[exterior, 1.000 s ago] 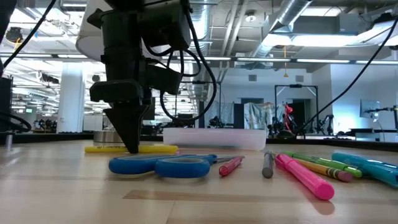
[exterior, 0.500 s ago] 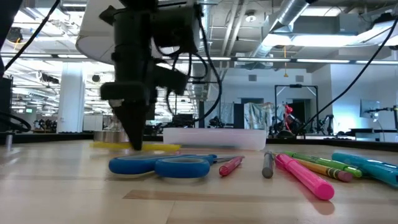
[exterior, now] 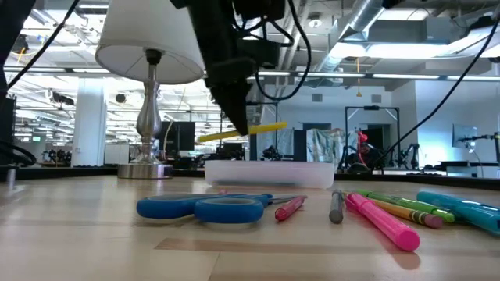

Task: Pick & place school supplies into a supply box
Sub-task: Put the yellow highlighter into the pink supply box

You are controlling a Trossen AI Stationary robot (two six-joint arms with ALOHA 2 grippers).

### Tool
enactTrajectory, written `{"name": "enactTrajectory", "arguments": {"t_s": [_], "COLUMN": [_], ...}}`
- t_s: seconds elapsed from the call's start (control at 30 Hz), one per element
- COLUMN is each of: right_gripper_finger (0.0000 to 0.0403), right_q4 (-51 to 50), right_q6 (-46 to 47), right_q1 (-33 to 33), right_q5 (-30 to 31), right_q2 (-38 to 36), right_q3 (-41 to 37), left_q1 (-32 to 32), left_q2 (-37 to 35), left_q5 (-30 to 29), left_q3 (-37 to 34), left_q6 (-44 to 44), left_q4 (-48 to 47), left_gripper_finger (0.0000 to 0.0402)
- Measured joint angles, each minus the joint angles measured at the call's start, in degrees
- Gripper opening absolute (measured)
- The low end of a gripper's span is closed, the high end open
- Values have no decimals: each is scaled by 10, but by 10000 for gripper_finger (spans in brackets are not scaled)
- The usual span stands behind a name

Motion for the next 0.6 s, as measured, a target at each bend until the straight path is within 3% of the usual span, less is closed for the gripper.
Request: {"name": "enactTrajectory", "arguments": {"t_s": [0.3,0.6], "right_gripper_finger": [86,86], "right_q4": [0,-1], "right_q6": [19,53], "right_q1": [0,-1], "right_q5": [-2,-5], "right_q2": [42,82], "right_q3": [0,0], "left_q1": [82,109], "left_q2": [0,-1], "left_q5": [12,64], "left_q3": [-1,-1], "left_q6": [85,224], "left_q4": [69,163], "left_gripper_finger": [26,30]}}
